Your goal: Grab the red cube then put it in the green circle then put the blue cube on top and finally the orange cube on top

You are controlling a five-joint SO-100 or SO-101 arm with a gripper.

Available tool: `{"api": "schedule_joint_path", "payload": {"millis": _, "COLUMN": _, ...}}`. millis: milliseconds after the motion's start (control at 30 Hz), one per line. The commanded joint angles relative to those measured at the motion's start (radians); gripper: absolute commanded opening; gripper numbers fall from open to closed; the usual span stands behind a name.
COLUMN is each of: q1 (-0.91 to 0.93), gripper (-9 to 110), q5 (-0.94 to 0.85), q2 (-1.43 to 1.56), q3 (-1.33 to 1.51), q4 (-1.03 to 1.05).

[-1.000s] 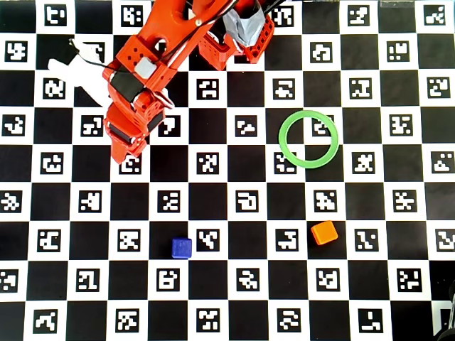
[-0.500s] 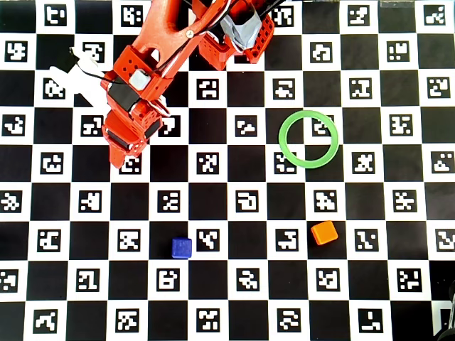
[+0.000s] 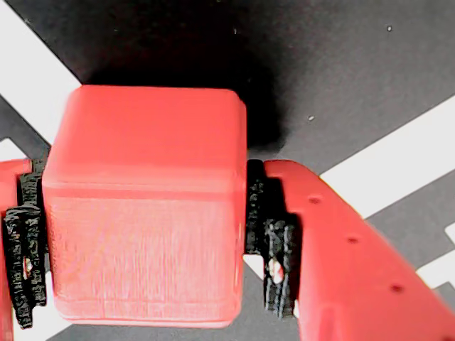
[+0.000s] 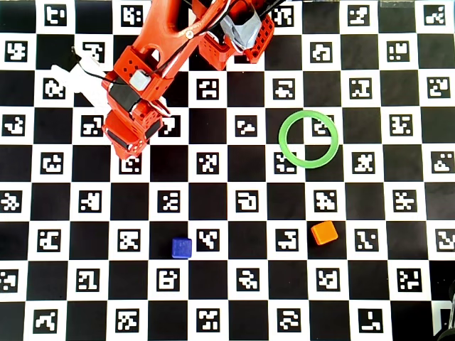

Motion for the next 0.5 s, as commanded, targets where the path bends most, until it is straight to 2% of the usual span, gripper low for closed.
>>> {"api": "schedule_joint_path", "payload": {"millis": 0, "q1": 0.005, "gripper": 13, "q5": -0.005, "q2": 0.044, "q3": -0.003, "q4": -0.015}}
{"api": "schedule_joint_path", "payload": {"millis": 467, "q1": -0.005, "gripper": 10, "q5": -0.018, "q2": 0.129, "q3": -0.011, "q4": 0.049}}
